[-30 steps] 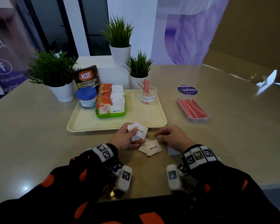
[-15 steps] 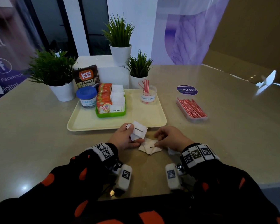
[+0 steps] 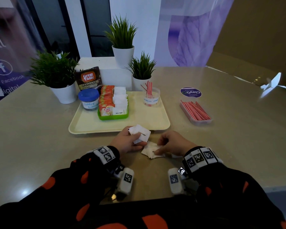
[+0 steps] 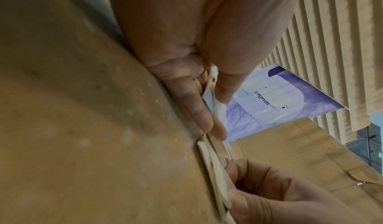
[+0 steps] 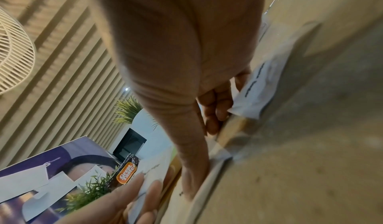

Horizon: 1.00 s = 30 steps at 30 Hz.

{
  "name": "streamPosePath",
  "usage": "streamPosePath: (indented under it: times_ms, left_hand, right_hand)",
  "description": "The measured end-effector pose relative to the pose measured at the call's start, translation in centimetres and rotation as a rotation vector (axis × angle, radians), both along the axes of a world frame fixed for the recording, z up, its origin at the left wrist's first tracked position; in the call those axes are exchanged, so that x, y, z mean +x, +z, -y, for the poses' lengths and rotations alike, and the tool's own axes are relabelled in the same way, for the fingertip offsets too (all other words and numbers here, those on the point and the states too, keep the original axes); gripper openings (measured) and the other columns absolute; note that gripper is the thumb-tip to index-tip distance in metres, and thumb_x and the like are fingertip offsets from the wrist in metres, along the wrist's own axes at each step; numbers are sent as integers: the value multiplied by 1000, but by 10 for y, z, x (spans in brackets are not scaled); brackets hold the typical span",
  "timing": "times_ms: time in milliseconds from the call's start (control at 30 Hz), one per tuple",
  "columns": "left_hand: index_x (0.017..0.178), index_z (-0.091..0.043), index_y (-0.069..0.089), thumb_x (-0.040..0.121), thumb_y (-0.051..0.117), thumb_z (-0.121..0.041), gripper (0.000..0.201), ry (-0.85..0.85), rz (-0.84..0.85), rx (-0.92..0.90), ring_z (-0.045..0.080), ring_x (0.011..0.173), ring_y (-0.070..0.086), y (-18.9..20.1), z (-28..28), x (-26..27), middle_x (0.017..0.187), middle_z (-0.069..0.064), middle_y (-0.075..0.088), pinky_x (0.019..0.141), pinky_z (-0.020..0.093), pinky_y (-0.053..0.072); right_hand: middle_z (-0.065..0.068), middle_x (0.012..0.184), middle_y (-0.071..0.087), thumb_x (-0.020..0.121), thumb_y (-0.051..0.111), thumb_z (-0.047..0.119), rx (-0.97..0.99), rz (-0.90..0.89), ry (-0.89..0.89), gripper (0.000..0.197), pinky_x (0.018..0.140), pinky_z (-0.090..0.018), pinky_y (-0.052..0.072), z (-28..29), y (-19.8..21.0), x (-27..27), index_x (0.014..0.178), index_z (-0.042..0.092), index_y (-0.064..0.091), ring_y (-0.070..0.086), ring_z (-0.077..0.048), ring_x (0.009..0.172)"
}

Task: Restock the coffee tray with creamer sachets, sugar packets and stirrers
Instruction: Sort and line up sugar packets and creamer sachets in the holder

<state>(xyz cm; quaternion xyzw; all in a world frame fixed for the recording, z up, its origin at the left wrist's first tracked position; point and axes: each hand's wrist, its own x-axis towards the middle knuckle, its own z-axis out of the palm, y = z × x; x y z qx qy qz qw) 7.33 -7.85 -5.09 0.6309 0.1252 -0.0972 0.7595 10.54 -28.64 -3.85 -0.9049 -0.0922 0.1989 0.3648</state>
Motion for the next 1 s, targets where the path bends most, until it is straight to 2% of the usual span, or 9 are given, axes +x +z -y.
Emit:
streamPosePath:
  times_ms: [133, 233, 367, 467, 500, 633, 767, 900, 1000]
  left_hand:
    - [132, -15, 49, 102, 56, -16, 32, -1, -14, -24, 29, 83, 75, 0, 0, 0, 116, 18, 68, 72, 34, 61]
    - [133, -15, 48, 103, 55, -17, 31, 5, -14, -29, 30, 85, 74, -1, 0, 0, 116, 17, 68, 75, 36, 61]
    - [132, -14, 46, 104, 51, -18, 28, 7, -4, -43, 29, 82, 74, -2, -1, 0, 122, 22, 65, 75, 36, 61]
    - [132, -14, 45, 106, 47, -19, 26, 7, -4, -56, 28, 79, 74, -1, 0, 1, 121, 22, 66, 71, 35, 61]
    - [132, -14, 45, 106, 46, -19, 26, 5, -4, -54, 27, 79, 74, -1, -1, 1, 119, 22, 67, 71, 35, 61]
    - [132, -16, 45, 107, 45, -20, 26, -10, -14, -37, 27, 81, 74, 0, -1, 1, 114, 19, 69, 71, 35, 61]
    - [131, -16, 47, 105, 49, -18, 26, -43, -10, 4, 29, 80, 73, 2, 0, 0, 117, 22, 68, 66, 32, 61]
    - [129, -13, 51, 103, 53, -24, 28, -71, 8, 17, 26, 74, 73, 3, 2, -2, 106, 17, 71, 62, 29, 62]
    - [128, -13, 53, 101, 57, -24, 29, -89, 20, 36, 24, 75, 73, 2, 2, -5, 101, 12, 73, 63, 28, 62]
  right_hand:
    - [-9, 78, 74, 71, 90, 7, 33, 33, -23, 19, 75, -38, 59, 2, 0, 2, 79, 9, 73, 65, -16, 69]
    - [-2, 72, 73, 73, 86, 3, 54, 59, -43, 19, 74, -33, 59, 5, -2, 5, 73, 16, 73, 66, -13, 67]
    - [-4, 83, 74, 83, 79, 1, 169, 65, -99, 14, 71, -22, 56, 7, 0, 6, 85, 15, 77, 68, -14, 75]
    - [-10, 92, 76, 90, 73, 6, 298, 55, -178, 7, 79, -35, 59, 12, 7, 9, 93, 9, 78, 70, -22, 86]
    - [-10, 90, 75, 92, 70, 6, 359, 45, -210, 6, 75, -35, 58, 12, 9, 9, 92, 8, 76, 68, -22, 82]
    - [-2, 83, 66, 96, 63, 4, 490, 62, -303, 12, 57, -18, 43, 5, 15, 8, 91, 12, 70, 53, -11, 69]
    - [-1, 81, 66, 96, 63, 1, 553, 78, -325, 8, 51, -12, 43, -12, 11, 7, 97, 5, 70, 53, -9, 65]
    - [-5, 79, 66, 91, 68, -1, 508, 123, -293, 7, 57, -20, 50, -26, 4, 4, 95, 4, 70, 58, -12, 65]
    - [-10, 80, 61, 90, 70, 0, 499, 106, -291, 18, 66, -30, 57, -35, 1, 6, 107, 6, 68, 62, -19, 72]
